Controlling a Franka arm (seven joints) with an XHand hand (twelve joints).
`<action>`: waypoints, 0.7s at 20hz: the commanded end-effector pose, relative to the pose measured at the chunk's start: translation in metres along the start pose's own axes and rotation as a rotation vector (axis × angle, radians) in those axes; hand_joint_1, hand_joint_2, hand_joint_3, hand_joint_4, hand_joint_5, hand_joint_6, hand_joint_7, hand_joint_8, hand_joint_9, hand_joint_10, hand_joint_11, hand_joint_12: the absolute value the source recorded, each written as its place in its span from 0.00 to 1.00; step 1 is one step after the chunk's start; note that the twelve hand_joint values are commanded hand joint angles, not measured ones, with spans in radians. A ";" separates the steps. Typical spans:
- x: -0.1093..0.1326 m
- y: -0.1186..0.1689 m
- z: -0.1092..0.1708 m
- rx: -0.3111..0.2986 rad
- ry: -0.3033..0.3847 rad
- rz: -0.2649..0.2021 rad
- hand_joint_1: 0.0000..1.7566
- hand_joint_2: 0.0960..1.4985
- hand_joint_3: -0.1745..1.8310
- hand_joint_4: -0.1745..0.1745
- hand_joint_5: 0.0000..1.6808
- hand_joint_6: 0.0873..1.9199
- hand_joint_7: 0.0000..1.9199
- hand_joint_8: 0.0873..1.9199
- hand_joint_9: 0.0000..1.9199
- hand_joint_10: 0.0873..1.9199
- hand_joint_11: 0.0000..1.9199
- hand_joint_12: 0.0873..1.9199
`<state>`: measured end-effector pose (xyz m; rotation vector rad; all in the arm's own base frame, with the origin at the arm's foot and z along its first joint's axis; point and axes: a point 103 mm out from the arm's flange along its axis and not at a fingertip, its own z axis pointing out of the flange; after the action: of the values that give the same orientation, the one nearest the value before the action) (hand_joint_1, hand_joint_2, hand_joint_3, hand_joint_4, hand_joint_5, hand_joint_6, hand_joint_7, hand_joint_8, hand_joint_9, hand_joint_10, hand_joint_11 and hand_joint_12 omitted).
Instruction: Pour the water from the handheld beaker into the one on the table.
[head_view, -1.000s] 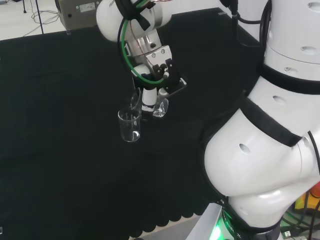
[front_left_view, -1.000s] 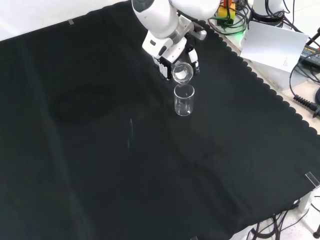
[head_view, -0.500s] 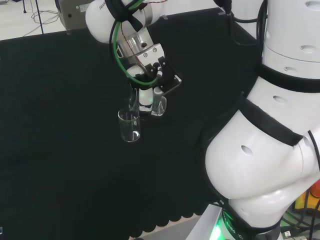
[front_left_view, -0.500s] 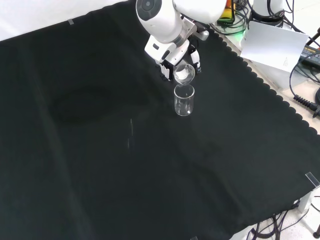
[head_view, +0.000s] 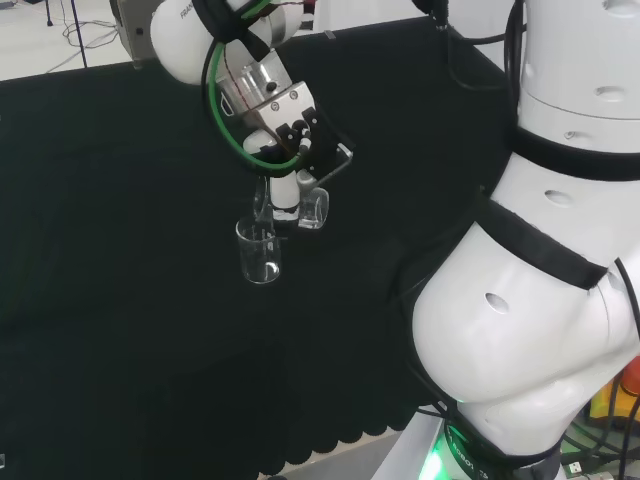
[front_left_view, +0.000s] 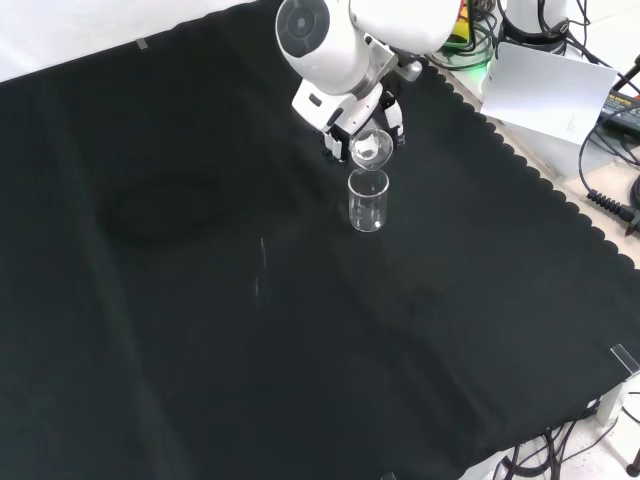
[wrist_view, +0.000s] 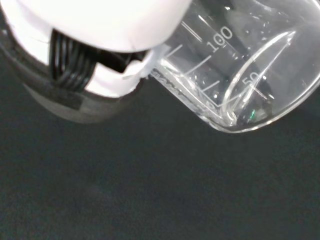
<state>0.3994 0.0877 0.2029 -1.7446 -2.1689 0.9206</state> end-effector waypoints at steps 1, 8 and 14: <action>0.002 -0.001 -0.003 0.026 -0.022 0.022 0.82 0.44 0.30 0.00 0.84 0.12 0.73 0.16 0.83 0.00 0.68 0.29; 0.004 -0.003 -0.006 0.038 -0.056 0.036 0.82 0.44 0.30 0.00 0.84 0.12 0.73 0.16 0.83 0.00 0.68 0.29; 0.005 -0.003 -0.005 0.056 -0.087 0.046 0.82 0.44 0.30 0.00 0.84 0.12 0.73 0.16 0.83 0.00 0.68 0.29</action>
<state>0.3985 0.0934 0.2082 -1.7660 -2.1436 1.0492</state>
